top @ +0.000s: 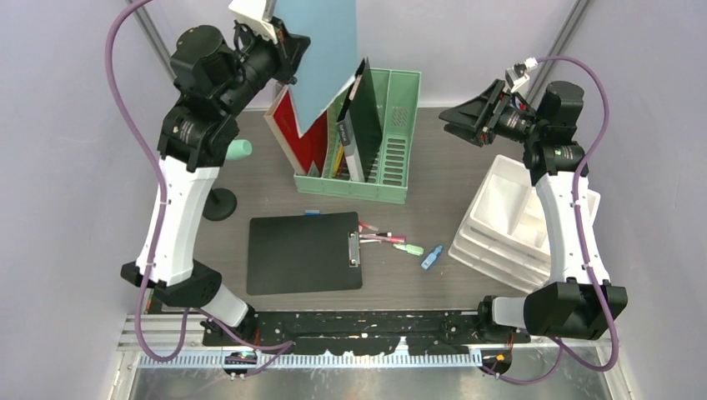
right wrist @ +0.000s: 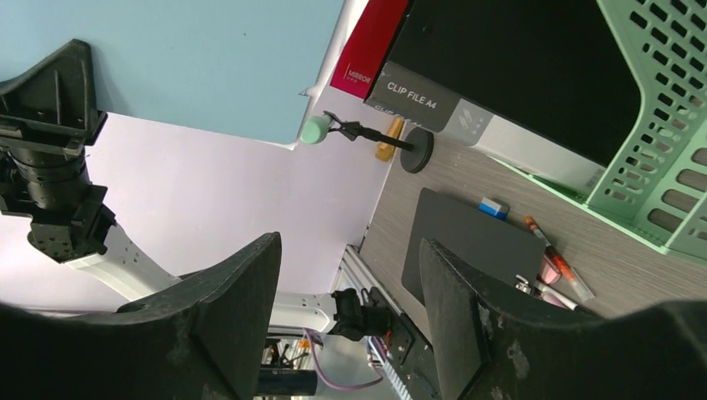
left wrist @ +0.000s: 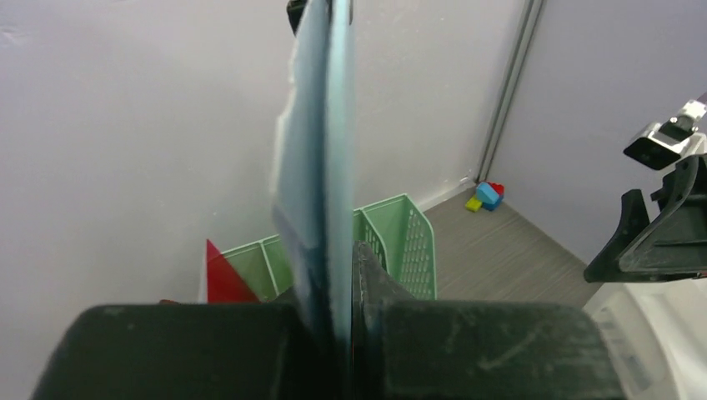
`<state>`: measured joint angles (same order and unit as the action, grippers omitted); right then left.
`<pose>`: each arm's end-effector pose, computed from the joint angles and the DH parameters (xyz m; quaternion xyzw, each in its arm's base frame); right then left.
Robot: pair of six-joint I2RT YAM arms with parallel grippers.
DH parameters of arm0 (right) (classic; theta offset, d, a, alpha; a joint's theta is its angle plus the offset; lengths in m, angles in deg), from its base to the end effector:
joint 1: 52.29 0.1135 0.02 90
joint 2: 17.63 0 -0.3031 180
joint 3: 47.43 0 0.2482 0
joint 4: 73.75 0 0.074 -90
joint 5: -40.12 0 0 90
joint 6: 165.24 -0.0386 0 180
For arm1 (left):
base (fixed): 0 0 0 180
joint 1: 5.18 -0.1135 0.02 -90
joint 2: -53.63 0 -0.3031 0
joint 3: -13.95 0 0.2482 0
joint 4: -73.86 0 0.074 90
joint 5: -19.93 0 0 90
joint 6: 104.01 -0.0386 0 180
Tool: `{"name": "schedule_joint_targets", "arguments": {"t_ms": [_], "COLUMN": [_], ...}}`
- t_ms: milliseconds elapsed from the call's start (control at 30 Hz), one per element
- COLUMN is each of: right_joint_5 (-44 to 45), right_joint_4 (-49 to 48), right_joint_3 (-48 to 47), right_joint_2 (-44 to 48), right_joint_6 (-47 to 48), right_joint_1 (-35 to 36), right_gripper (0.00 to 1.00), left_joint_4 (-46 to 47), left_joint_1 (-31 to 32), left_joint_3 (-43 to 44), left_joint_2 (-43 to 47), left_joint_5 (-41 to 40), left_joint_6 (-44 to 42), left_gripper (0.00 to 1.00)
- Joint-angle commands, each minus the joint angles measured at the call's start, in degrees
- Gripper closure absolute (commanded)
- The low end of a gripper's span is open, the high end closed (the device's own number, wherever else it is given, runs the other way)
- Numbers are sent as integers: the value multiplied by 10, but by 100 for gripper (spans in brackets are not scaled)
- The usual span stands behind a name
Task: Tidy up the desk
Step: Place the folder in the storage box.
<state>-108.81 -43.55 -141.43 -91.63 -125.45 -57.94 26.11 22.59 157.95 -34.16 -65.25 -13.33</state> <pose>0.2641 0.0071 0.4731 0.0341 0.7379 0.5609 0.3737 0.2264 -0.1229 0.6392 0.1838 0.6268 -0.2126 0.7267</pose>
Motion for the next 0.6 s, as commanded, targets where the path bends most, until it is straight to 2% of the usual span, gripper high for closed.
{"name": "schedule_joint_targets", "arguments": {"t_ms": [0, 200, 567], "right_joint_5": [12, 18, 25], "right_joint_4": [6, 7, 15], "right_joint_3": [0, 9, 19], "right_joint_2": [14, 24, 29], "right_joint_6": [26, 29, 42], "right_joint_1": [-17, -36, -59], "right_gripper": [32, 32, 32], "left_joint_4": [87, 101, 113], "left_joint_1": [6, 29, 90], "left_joint_3": [48, 57, 63], "left_joint_2": [-18, -54, -120], "left_joint_5": [23, 10, -79], "left_joint_6": [97, 124, 137], "left_gripper": [100, 100, 100]}}
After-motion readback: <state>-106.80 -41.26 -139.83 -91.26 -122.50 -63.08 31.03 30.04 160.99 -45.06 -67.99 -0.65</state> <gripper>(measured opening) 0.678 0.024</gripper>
